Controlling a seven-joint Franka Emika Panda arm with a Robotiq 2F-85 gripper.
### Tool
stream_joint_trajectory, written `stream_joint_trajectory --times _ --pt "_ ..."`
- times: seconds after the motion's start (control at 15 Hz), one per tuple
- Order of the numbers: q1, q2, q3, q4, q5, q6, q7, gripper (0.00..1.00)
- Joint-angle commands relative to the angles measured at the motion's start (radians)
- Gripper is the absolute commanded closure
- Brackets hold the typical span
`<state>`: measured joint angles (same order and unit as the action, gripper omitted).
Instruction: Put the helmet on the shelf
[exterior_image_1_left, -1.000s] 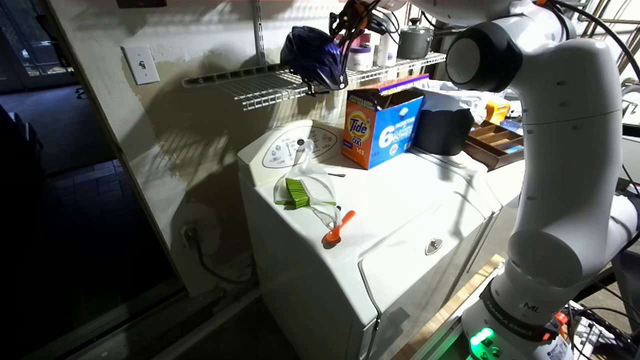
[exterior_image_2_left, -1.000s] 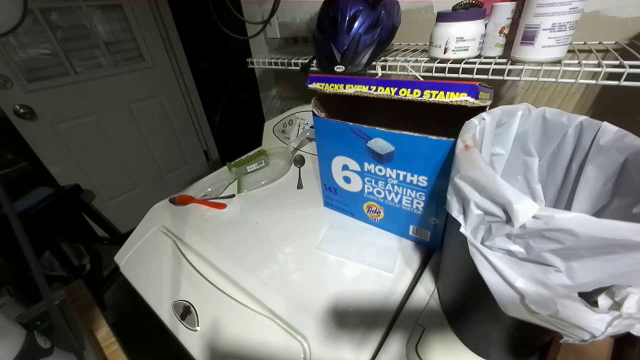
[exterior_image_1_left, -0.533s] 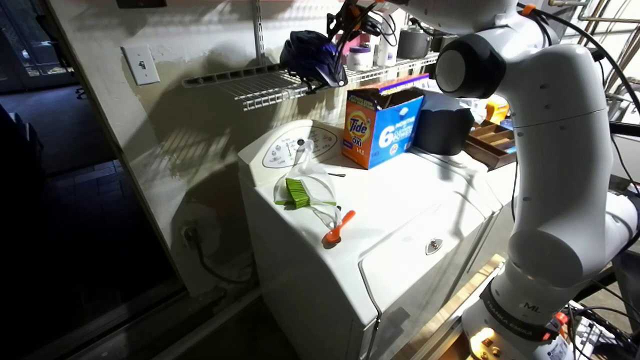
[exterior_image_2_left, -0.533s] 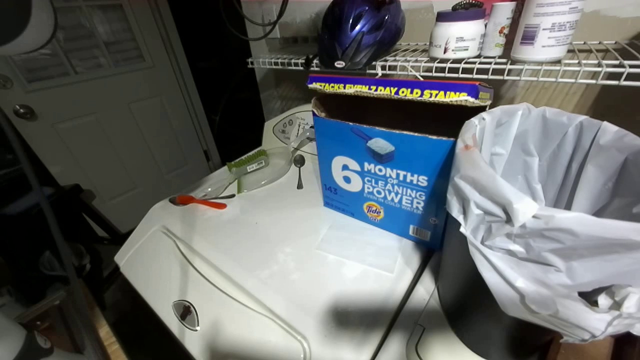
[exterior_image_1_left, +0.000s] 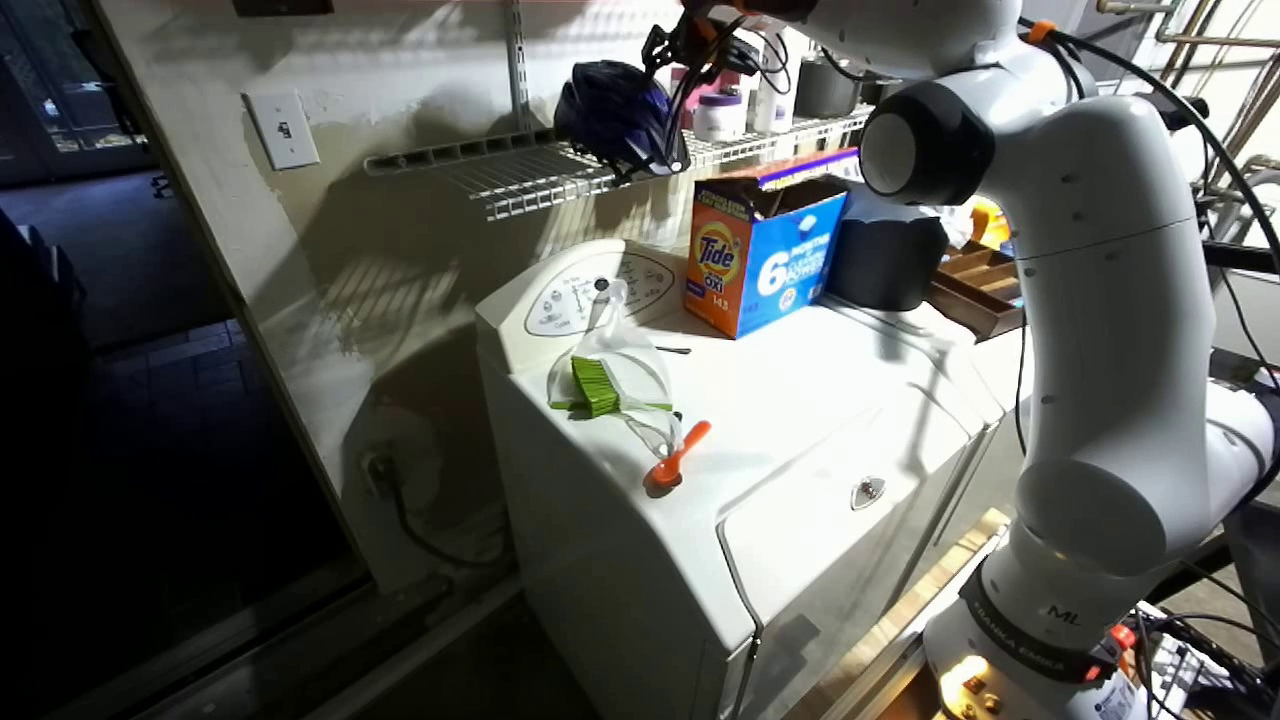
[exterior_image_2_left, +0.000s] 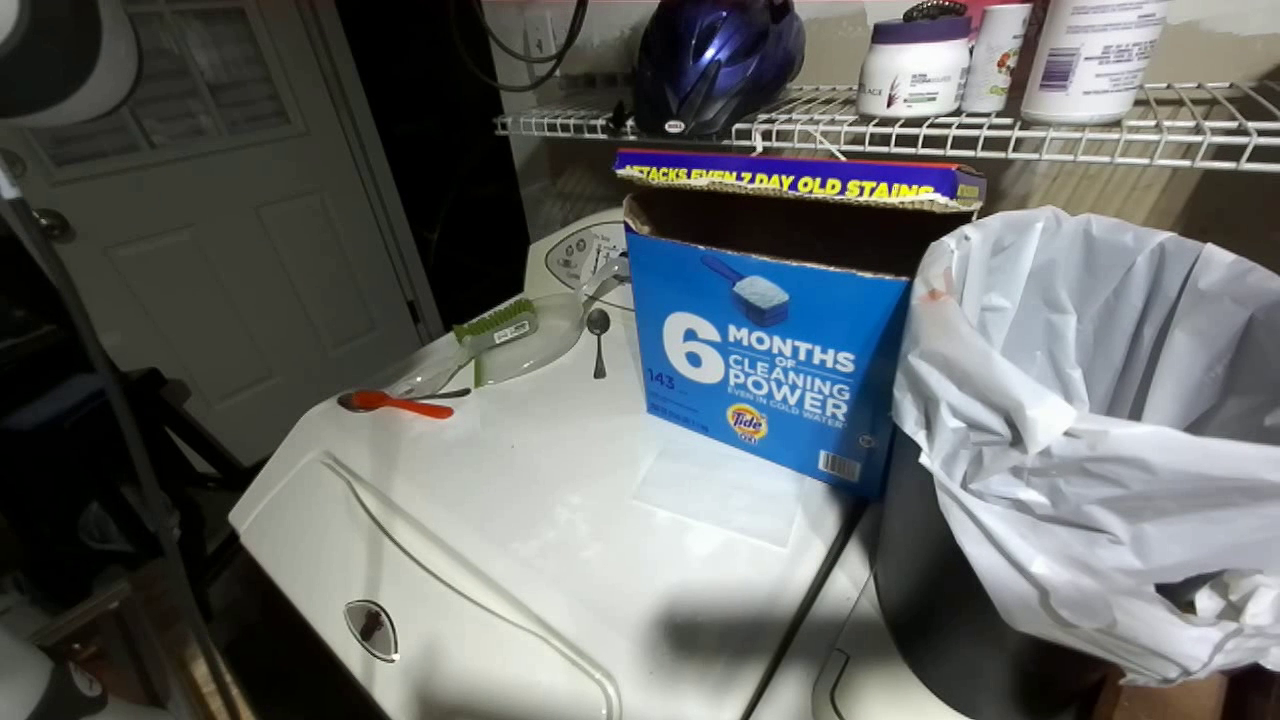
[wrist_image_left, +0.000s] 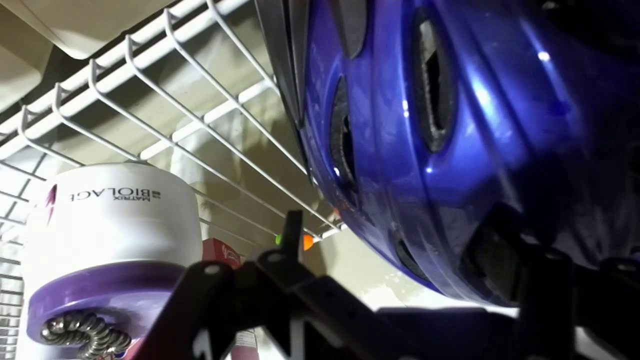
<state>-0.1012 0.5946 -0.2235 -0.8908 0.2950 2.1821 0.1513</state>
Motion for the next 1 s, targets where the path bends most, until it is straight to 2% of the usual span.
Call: stream_joint_trajectory --times 0.0,0.27,0.33,0.4,0.6,0.67,0.73,0.8,0.87,0.93 --pt "0.012 0.037 -0.018 0.065 -0.028 -0.022 0.043 0.0" --pt "0.01 0.036 -0.019 0.067 -0.028 -0.04 0.051 0.0" --pt "0.01 0.036 -0.02 0.069 -0.029 -0.042 0.054 0.25" --pt "0.01 0.035 -0.022 0.069 -0.03 -0.04 0.058 0.26" --pt "0.01 0.032 -0.026 0.075 -0.031 -0.047 0.063 0.48" --pt "0.011 0.032 -0.026 0.077 -0.031 -0.05 0.064 0.35" --pt "0.012 0.032 -0.027 0.079 -0.033 -0.051 0.064 0.26" --pt "0.011 0.031 -0.026 0.083 -0.032 -0.055 0.065 0.38" --pt "0.012 0.031 -0.026 0.087 -0.032 -0.058 0.066 0.39" --pt "0.012 0.03 -0.026 0.091 -0.031 -0.062 0.066 0.31"
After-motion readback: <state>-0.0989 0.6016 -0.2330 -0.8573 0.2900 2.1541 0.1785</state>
